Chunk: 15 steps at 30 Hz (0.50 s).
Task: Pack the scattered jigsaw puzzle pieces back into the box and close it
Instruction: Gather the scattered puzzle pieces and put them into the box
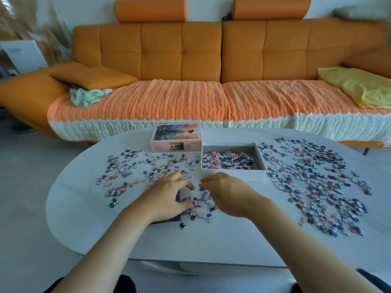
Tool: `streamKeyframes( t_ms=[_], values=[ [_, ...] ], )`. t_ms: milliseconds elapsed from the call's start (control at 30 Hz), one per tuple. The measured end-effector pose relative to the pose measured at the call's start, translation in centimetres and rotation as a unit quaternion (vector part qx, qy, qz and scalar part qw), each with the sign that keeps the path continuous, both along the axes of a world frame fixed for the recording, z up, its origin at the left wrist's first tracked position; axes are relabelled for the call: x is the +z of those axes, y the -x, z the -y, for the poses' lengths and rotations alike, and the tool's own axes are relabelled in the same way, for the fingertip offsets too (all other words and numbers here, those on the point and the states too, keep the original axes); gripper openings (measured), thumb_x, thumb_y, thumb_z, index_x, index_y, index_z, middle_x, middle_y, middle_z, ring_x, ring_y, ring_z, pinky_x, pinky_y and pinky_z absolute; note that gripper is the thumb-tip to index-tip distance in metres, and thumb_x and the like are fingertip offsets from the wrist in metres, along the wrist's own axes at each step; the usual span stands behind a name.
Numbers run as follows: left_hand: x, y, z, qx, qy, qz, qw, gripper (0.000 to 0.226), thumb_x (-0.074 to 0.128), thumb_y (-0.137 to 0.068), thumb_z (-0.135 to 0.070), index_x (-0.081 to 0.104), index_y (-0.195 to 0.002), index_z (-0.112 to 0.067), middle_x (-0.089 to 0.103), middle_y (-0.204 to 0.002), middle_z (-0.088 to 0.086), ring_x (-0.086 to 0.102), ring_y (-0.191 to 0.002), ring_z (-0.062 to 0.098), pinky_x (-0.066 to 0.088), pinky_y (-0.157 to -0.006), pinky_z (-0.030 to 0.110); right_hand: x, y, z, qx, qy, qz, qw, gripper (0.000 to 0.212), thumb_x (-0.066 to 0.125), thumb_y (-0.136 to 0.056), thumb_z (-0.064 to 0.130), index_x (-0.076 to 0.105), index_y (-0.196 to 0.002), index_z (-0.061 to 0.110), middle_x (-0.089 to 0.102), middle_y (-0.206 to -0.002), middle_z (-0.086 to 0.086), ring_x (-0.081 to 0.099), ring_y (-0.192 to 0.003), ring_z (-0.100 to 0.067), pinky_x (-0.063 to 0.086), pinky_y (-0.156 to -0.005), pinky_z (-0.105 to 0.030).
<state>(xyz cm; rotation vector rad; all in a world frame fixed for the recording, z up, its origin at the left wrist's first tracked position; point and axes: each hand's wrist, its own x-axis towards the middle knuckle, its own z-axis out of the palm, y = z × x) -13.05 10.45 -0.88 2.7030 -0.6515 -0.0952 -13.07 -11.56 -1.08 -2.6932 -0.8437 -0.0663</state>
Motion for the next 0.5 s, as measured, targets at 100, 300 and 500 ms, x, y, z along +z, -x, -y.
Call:
streamKeyframes(
  t_ms=[100,300,500],
  values=[
    [-0.3,0.6,-1.6,0.006,-0.013,0.000,1.000,0.031,0.063,-0.086,-0.045,0.057,-0.117,-0.040,0.042,-0.112,-0.025,0.036,-0.114,0.001,0.038,-0.101,0.039,-0.4,0.1,-0.3,0.004,0.023,-0.007,1.000,0.041,0.047,-0.089,0.007,0.066,-0.120,0.027,0.058,-0.130,0.008,0.048,-0.116,-0.018,0.048,-0.094,-0.038],
    [0.1,1.5,-1.9,0.008,-0.050,0.007,0.999,0.062,0.057,-0.080,-0.065,0.046,-0.135,-0.039,0.040,-0.123,-0.022,0.030,-0.123,0.004,0.037,-0.102,0.036,1.7,0.8,1.1,-0.038,-0.015,-0.044,0.998,0.027,0.056,-0.092,0.017,0.071,-0.112,0.027,0.061,-0.118,0.009,0.054,-0.109,-0.011,0.045,-0.096,-0.030],
    [0.8,2.1,1.0,-0.006,-0.083,0.015,0.996,0.046,0.055,-0.094,-0.046,0.048,-0.138,-0.036,0.047,-0.121,-0.011,0.043,-0.119,0.007,0.029,-0.066,0.027,1.7,1.6,2.6,-0.124,0.084,-0.142,0.979,0.050,0.058,-0.086,0.038,0.049,-0.135,0.036,0.041,-0.125,0.004,0.039,-0.121,-0.018,0.041,-0.103,-0.038]
  ],
)
